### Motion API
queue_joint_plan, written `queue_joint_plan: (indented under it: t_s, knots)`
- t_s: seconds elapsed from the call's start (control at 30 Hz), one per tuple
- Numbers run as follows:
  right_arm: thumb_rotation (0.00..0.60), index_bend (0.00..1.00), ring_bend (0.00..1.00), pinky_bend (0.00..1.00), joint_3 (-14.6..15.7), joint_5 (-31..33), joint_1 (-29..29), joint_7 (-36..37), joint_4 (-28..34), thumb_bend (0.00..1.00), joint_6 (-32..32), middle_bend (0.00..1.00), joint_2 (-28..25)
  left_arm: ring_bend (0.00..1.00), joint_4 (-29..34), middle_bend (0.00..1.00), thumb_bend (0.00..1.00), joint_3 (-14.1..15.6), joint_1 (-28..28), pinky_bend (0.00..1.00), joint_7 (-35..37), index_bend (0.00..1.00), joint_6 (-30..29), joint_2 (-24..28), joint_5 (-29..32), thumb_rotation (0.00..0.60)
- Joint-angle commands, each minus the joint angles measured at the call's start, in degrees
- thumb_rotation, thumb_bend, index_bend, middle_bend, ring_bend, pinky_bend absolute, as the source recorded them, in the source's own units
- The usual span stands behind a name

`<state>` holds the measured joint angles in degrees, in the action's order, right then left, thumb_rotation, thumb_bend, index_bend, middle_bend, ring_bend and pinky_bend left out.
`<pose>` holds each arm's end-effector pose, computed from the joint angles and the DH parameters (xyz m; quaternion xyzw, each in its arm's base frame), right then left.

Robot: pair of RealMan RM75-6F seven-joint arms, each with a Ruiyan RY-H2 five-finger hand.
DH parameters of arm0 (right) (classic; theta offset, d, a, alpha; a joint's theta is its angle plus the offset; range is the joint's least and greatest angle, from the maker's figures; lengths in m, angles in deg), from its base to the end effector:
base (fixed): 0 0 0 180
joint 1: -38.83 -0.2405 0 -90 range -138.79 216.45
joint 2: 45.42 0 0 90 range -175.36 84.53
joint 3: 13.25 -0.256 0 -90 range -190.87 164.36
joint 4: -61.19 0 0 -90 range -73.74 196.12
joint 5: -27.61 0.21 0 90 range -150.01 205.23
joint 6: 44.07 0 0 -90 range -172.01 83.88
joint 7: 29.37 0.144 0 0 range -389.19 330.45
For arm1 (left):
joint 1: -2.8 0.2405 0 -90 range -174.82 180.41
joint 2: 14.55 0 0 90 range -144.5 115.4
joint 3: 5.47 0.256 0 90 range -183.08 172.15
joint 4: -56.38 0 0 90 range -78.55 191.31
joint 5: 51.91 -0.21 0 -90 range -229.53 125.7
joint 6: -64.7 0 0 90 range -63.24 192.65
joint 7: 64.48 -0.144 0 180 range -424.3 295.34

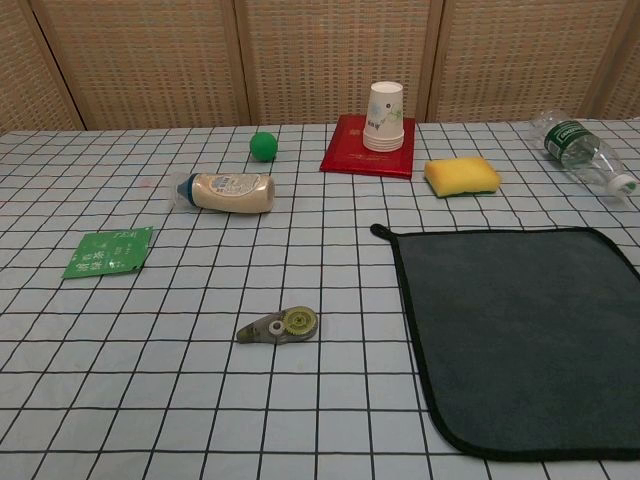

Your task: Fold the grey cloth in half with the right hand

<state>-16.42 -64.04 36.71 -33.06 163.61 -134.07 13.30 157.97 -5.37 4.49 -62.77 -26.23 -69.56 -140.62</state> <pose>-0.2725 -0.1652 0.1804 0.5945 -0.3573 0.4269 0.5803 -0.2994 0.1348 0.1978 -0.5696 -0.4053 -0.3881 0.6005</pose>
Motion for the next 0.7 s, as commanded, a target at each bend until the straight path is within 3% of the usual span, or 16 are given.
queue_joint_plan:
  t_s: [0.03, 0.33, 0.5, 0.57, 0.7]
  knots:
    - [0.600, 0.00, 0.00, 0.00, 0.44, -0.25, -0.08, 0.32, 0.21, 0.00, 0.59, 0.00, -0.27, 0.00, -0.01, 0.00, 0.00, -0.04, 0.03, 0.00, 0.04, 0.00, -0.06, 0.01, 0.02, 0.600]
    - [0.600, 0.06, 0.00, 0.00, 4.57, -4.71, -2.79, 1.53, -0.50, 0.00, 8.26, 0.00, -1.23, 0.00, -0.21, 0.00, 0.00, -0.46, -0.13, 0.00, 1.43, 0.00, 0.28, 0.14, 0.88, 0.600]
    - [0.600, 0.21, 0.00, 0.00, 6.97, -10.24, -5.79, -1.27, -3.18, 0.00, 13.41, 0.00, 1.27, 0.00, -0.24, 0.00, 0.00, -0.66, -0.26, 0.00, 1.31, 0.00, 0.57, 0.05, 1.32, 0.600]
    - [0.600, 0.30, 0.00, 0.00, 7.79, -12.23, -7.16, -0.73, -3.94, 0.05, 15.25, 0.00, 3.12, 0.00, -0.30, 0.00, 0.00, -0.88, -0.56, 0.00, 1.03, 0.00, 1.18, 0.00, 1.94, 0.600]
    - [0.600, 0.38, 0.00, 0.00, 7.99, -14.73, -9.28, -1.09, -6.28, 0.22, 17.41, 0.00, 6.59, 0.00, -0.22, 0.00, 0.00, -1.27, -0.84, 0.00, 0.91, 0.00, 1.67, 0.05, 2.79, 0.600]
